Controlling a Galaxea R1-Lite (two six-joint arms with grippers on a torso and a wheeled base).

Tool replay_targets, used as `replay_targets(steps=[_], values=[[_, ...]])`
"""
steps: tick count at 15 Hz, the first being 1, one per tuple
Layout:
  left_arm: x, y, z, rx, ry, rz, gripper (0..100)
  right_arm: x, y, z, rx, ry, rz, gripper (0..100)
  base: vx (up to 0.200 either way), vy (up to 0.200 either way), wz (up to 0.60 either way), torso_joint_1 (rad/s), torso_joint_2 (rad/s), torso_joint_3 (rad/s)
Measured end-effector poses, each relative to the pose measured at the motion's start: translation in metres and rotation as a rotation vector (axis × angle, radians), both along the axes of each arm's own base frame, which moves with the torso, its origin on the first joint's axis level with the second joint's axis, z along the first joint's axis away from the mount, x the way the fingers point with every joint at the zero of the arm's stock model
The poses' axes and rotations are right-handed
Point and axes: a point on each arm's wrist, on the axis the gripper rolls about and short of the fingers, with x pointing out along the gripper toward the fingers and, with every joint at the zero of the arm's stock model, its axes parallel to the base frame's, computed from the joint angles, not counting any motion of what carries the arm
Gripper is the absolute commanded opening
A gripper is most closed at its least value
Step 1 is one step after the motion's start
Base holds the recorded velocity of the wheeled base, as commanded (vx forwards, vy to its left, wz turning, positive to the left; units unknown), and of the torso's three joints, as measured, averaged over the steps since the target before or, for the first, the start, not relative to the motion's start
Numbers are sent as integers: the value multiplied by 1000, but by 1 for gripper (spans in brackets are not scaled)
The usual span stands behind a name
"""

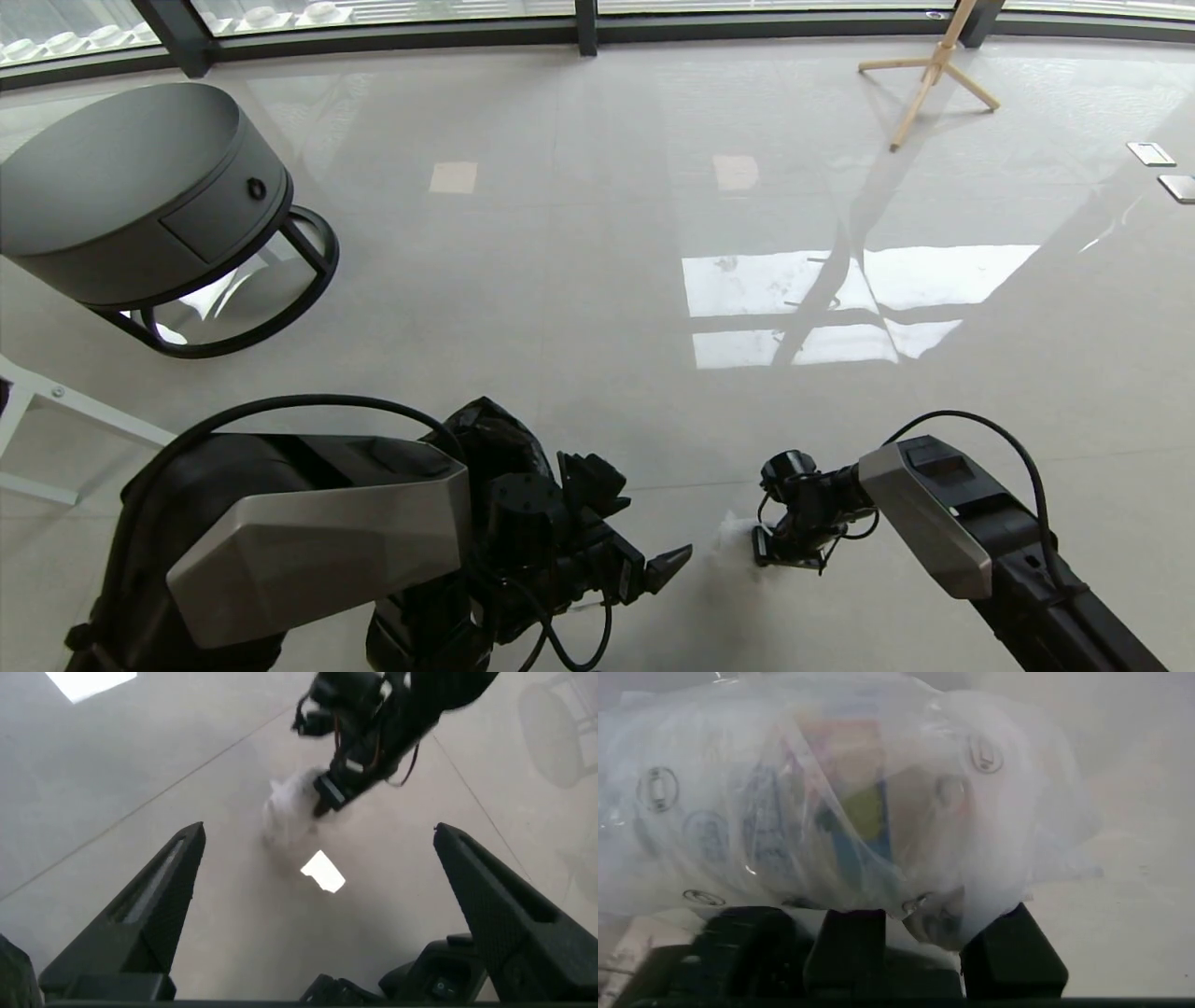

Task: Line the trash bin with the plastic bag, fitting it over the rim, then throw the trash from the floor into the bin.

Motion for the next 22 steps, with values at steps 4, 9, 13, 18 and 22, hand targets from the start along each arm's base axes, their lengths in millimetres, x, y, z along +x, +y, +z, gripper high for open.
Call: replay_targets(steps=[4,9,13,18,22], values=[[3,1,6,-26,-37,9,100,8,9,46,33,-84,1,0,0,0,0,0,0,0],[8,7,41,-110,-147,39,100,6,10,125,67,-120,-33,0,0,0,0,0,0,0],[2,11,75,-159,-227,79,100,-16,12,203,72,-110,-22,0,0,0,0,0,0,0],[-9,32,121,-227,-297,147,100,-55,13,257,26,-3,27,0,0,0,0,0,0,0],[-25,52,156,-323,-232,183,100,-74,20,282,27,0,62,0,0,0,0,0,0,0]])
